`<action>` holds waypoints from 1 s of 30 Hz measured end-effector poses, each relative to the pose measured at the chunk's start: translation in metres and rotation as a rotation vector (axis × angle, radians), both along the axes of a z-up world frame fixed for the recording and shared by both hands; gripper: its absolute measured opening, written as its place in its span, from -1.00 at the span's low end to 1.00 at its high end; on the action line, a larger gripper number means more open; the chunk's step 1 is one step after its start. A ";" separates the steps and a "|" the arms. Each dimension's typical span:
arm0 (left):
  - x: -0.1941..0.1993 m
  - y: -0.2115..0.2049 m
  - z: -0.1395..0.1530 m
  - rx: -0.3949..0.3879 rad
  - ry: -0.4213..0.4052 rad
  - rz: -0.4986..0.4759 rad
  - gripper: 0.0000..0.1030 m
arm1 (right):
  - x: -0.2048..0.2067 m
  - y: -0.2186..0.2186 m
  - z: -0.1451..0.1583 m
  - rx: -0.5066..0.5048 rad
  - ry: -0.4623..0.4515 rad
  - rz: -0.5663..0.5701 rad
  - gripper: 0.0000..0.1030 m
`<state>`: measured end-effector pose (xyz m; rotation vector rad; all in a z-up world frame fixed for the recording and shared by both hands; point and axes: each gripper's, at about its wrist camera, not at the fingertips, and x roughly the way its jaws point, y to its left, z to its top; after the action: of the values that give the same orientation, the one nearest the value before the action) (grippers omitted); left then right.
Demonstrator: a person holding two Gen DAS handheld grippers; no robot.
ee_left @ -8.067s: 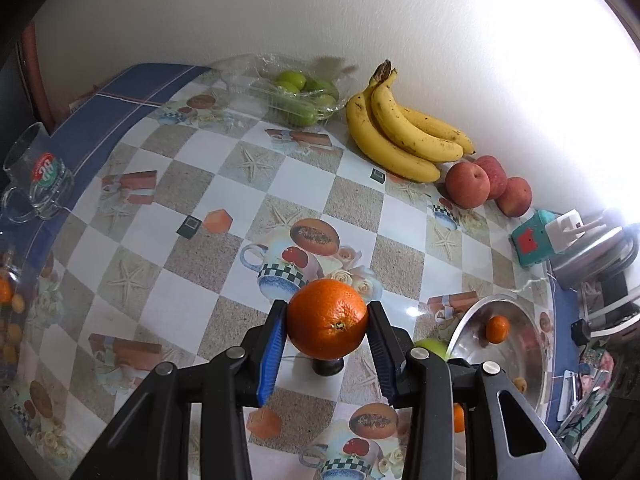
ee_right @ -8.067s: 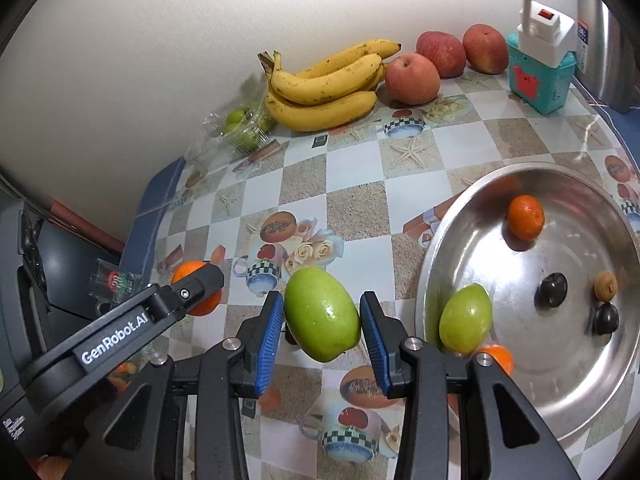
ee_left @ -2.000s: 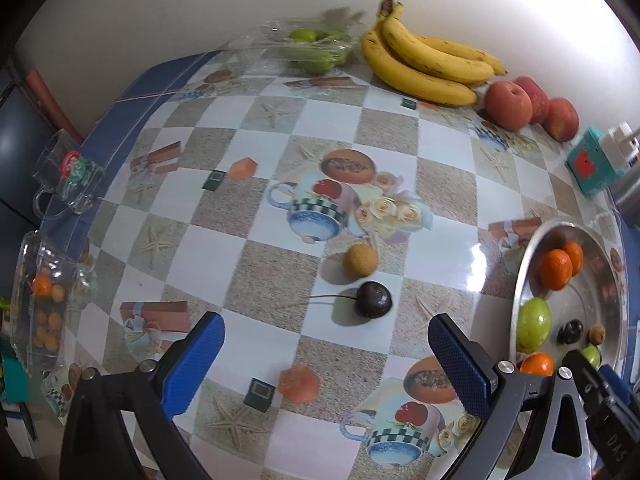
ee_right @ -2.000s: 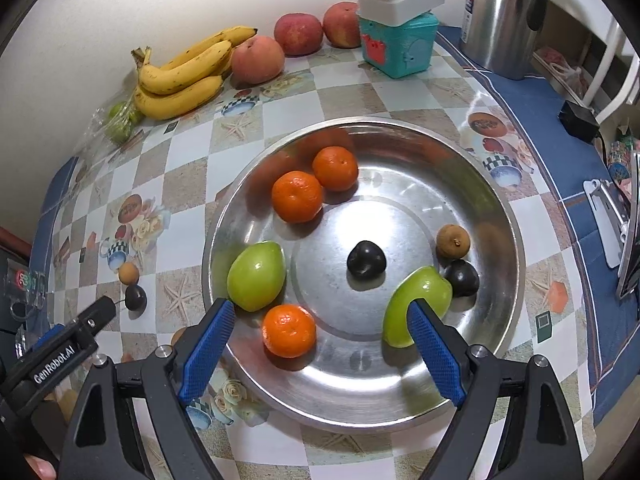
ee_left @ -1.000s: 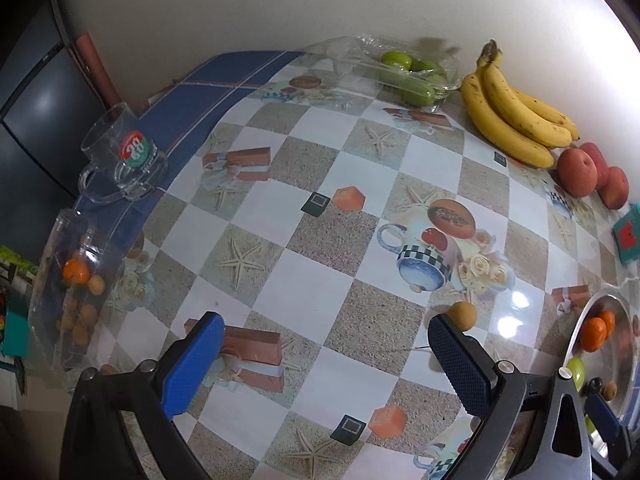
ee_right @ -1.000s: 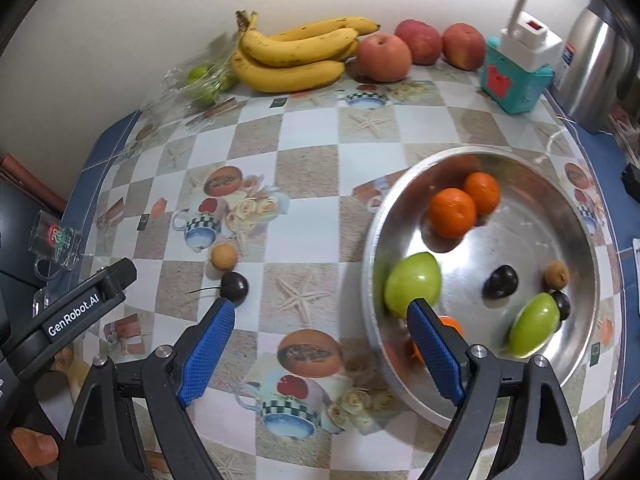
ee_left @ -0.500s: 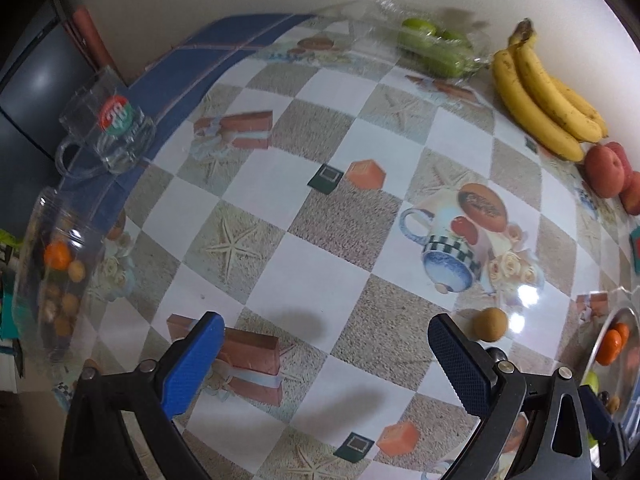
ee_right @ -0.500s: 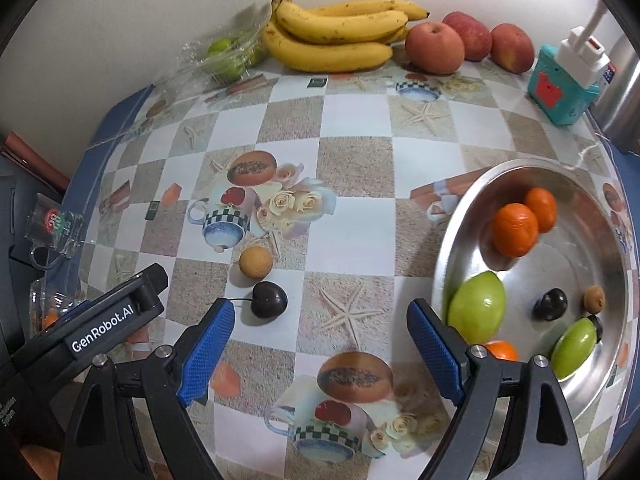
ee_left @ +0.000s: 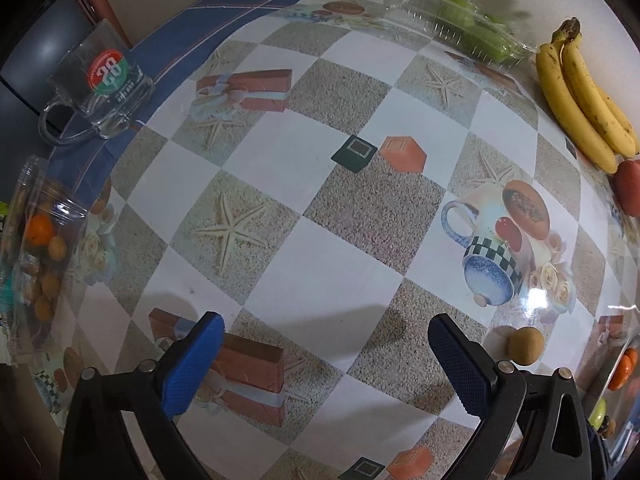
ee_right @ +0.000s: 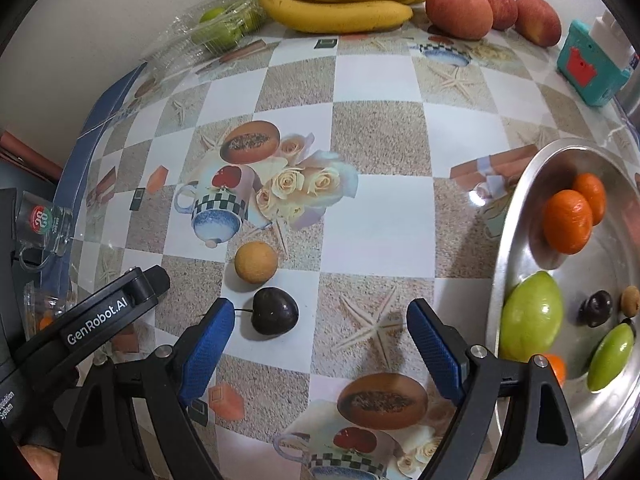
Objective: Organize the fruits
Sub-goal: 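Close the right gripper on the black plum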
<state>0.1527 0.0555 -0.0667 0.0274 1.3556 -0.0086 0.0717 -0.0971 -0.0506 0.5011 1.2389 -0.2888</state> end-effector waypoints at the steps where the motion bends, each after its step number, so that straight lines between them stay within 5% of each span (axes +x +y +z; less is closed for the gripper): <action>1: 0.001 0.001 0.000 -0.001 -0.001 0.002 1.00 | 0.001 0.000 -0.001 0.003 -0.001 0.000 0.72; 5: 0.003 0.006 -0.001 -0.008 -0.004 0.009 1.00 | 0.004 0.005 -0.003 0.005 -0.006 0.016 0.66; 7: 0.005 0.006 -0.001 -0.012 -0.005 0.010 1.00 | 0.006 0.007 -0.004 0.007 -0.012 0.021 0.35; 22: 0.003 0.004 0.012 -0.027 -0.012 0.010 1.00 | 0.012 0.016 -0.004 0.022 -0.029 0.059 -0.41; 30: 0.003 0.007 0.017 -0.042 -0.013 0.015 1.00 | 0.010 0.017 0.000 0.041 -0.046 0.063 -0.49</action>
<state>0.1556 0.0627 -0.0498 -0.0176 1.3421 -0.0243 0.0820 -0.0805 -0.0507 0.5006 1.2154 -0.1972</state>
